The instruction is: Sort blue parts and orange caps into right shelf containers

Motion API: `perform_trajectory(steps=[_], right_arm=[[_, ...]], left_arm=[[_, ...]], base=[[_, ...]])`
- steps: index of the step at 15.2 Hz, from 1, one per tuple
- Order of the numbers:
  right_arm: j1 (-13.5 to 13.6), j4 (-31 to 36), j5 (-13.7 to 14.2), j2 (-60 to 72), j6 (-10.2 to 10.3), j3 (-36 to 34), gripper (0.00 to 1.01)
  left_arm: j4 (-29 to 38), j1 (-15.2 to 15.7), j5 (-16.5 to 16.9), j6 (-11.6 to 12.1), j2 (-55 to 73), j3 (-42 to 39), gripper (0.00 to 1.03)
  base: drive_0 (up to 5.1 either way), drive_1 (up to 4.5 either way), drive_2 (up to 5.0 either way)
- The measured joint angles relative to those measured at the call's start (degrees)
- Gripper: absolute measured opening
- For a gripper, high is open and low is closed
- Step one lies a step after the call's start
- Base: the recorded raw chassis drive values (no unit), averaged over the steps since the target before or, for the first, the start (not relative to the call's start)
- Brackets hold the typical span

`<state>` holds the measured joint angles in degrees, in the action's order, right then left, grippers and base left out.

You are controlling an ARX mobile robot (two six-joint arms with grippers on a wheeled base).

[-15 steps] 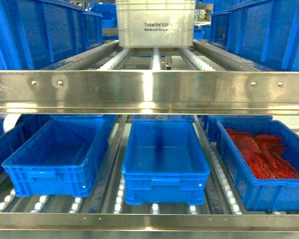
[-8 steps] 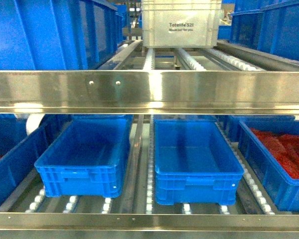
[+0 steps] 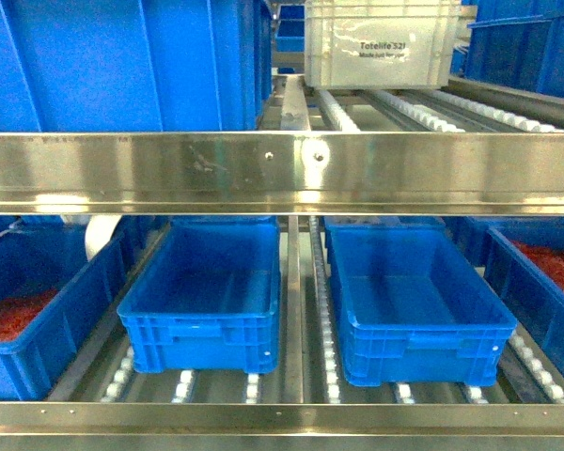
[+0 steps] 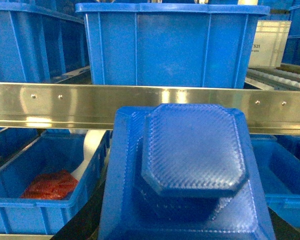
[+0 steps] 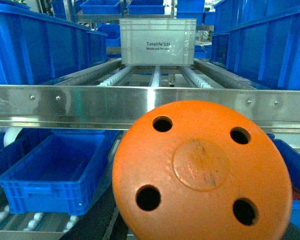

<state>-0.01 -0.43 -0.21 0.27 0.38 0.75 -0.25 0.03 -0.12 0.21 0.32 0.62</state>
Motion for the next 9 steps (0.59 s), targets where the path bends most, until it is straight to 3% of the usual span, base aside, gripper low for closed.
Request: perform_trajectory(steps=[9], right_arm=[[0.00,0.17,0.00,0.00,0.00,0.00,0.44]], left_arm=[[-0.07,-0.02,-0.02,0.00,0.00,0.00,0.42]], base=[[0.0,0.00,0.0]])
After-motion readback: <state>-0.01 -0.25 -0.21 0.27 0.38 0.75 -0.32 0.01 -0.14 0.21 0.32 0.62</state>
